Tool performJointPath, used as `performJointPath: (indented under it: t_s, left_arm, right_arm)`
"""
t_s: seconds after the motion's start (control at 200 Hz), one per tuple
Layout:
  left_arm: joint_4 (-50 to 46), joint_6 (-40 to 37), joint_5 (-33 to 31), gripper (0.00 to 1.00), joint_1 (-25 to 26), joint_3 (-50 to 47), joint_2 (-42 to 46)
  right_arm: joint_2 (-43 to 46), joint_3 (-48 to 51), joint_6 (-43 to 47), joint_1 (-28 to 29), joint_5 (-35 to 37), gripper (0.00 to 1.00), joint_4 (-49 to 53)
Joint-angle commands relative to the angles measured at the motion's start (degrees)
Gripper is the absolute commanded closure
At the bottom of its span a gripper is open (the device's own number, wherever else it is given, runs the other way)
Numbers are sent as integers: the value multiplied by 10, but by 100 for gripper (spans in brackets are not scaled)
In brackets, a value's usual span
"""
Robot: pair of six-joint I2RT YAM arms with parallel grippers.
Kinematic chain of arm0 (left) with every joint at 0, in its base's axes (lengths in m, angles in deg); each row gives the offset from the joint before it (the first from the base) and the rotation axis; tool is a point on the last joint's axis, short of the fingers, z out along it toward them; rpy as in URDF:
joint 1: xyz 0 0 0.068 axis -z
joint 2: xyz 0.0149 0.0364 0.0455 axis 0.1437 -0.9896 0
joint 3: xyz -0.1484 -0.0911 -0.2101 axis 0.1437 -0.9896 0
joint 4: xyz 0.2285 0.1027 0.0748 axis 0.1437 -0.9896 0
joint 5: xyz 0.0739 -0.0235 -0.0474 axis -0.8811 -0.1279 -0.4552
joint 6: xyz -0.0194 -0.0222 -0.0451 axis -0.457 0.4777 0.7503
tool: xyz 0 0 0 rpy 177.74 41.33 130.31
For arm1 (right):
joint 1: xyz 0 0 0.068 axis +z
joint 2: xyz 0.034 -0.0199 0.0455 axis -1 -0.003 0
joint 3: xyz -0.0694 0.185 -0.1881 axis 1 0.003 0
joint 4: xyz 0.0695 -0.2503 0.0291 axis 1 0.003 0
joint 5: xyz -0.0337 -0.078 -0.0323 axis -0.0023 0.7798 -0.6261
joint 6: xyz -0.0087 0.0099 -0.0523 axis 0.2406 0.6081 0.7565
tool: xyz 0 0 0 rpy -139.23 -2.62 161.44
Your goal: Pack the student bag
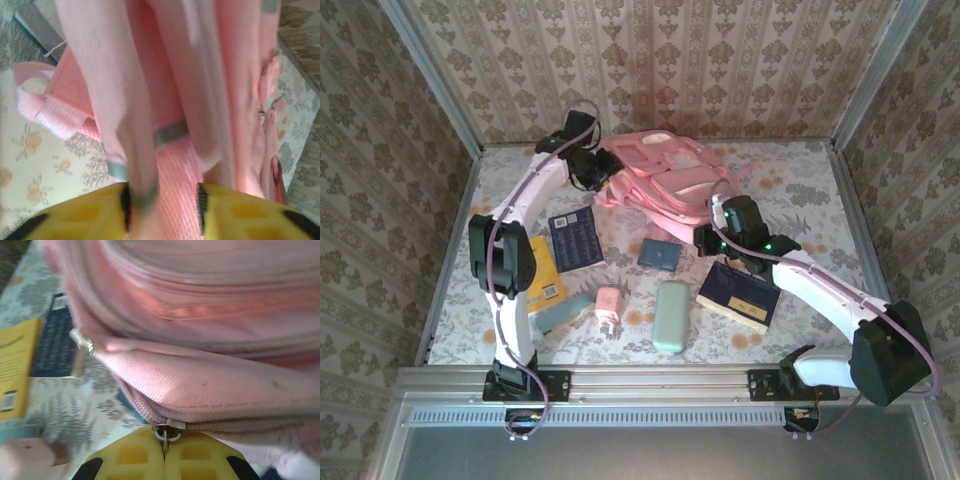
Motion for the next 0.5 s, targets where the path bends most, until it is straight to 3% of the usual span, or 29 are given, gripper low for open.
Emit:
performJointPath:
  t_s: [0.0, 0.29, 0.49]
  left_arm:
    - [-54, -24, 6, 45, 4, -9, 65]
    - [63, 112, 85, 40, 36, -325, 227]
    - [120, 171, 96, 41, 71, -415, 248]
  right_arm:
    - [-19, -44, -36, 38, -5, 100, 11]
    - [-142, -57, -102, 90, -22, 100, -88]
    - [-175, -62, -110, 107, -15, 100, -105]
